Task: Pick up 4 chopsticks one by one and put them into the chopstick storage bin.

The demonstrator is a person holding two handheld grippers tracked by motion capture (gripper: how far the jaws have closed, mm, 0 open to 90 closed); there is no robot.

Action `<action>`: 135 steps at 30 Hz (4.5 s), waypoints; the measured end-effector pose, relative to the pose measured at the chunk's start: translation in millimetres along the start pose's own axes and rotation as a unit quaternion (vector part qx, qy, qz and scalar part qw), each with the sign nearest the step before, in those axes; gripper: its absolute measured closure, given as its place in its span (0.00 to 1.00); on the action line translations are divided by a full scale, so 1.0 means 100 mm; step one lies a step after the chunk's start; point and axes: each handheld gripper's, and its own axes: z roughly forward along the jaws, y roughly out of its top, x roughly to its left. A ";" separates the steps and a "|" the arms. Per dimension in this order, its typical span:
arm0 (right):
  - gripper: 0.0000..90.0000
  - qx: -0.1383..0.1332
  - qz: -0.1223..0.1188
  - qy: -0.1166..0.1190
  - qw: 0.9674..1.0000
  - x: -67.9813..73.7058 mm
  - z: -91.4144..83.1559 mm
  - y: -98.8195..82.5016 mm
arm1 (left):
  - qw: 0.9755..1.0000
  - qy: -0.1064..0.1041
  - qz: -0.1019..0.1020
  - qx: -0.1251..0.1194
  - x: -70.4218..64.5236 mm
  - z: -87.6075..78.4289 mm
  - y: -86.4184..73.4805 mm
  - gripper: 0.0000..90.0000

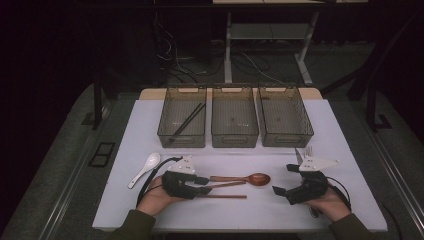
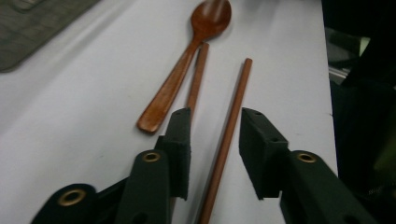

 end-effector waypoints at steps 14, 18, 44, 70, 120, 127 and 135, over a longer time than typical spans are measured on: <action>0.01 0.001 -0.001 0.001 1.000 0.01 0.01 0.00 | 0.999 -0.006 0.023 0.049 -0.03 0.16 -0.05 0.85; 0.01 0.001 -0.001 0.001 1.000 0.01 0.01 0.00 | 0.998 -0.003 0.029 0.059 -0.03 0.18 -0.06 0.87; 0.01 0.000 -0.002 0.001 1.000 0.00 0.00 0.00 | 0.998 -0.016 0.015 0.060 -0.08 0.19 -0.07 0.93; 0.01 0.003 -0.002 0.002 1.000 0.00 0.01 0.00 | 0.998 0.026 -0.039 0.037 -0.11 -0.05 0.01 0.93; 0.01 -0.006 0.018 0.004 1.000 -0.05 -0.02 -0.04 | 0.990 0.109 -0.090 -0.017 0.42 -0.50 0.36 0.93; 0.01 -0.006 0.023 0.004 1.000 -0.04 -0.02 -0.04 | 0.989 0.119 -0.084 -0.025 0.52 -0.57 0.51 0.93; 0.01 -0.003 0.020 0.002 1.000 -0.05 -0.01 -0.04 | 0.986 0.140 -0.089 -0.027 0.67 -0.62 0.65 0.93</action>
